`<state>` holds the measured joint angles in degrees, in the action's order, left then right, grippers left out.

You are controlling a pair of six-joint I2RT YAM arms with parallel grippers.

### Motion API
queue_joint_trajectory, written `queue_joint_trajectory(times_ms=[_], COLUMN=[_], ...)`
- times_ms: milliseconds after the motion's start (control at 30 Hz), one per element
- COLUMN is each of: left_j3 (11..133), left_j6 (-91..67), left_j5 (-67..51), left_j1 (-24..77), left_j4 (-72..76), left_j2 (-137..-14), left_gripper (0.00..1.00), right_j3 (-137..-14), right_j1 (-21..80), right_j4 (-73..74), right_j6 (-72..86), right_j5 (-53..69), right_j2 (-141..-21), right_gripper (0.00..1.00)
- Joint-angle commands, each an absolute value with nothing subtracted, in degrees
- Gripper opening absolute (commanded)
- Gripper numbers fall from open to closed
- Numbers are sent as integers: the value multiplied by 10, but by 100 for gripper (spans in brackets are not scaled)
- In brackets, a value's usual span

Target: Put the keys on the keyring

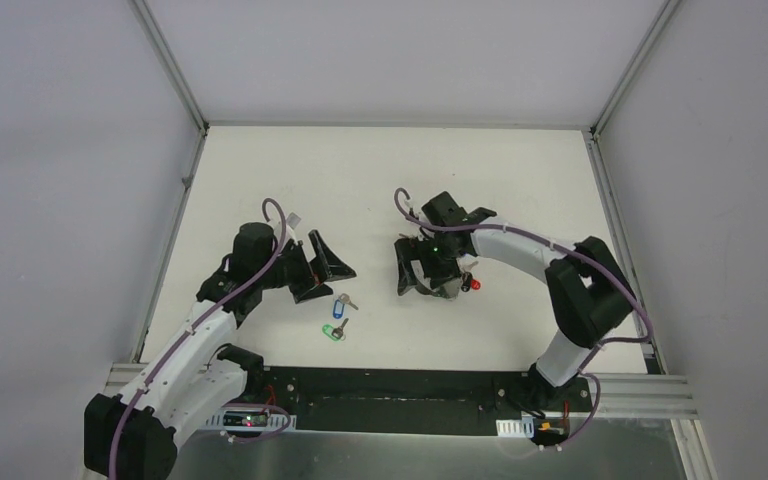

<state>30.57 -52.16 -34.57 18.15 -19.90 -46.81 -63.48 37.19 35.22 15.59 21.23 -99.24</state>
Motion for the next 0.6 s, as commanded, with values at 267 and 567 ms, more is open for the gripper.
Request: queue_joint_trajectory(times_ms=[267, 567], left_j3=[292, 343], left_j6=[-560, -559], left_j5=[-312, -280], left_j1=[242, 335], left_j4=[-127, -94], left_j2=[-520, -622], left_gripper=[91, 86], right_j3=[-614, -601], right_j1=[303, 168], right_j4=[374, 383], right_j6=[154, 116], right_j5=[220, 251], right_j2=[-791, -867], right_gripper=[100, 99])
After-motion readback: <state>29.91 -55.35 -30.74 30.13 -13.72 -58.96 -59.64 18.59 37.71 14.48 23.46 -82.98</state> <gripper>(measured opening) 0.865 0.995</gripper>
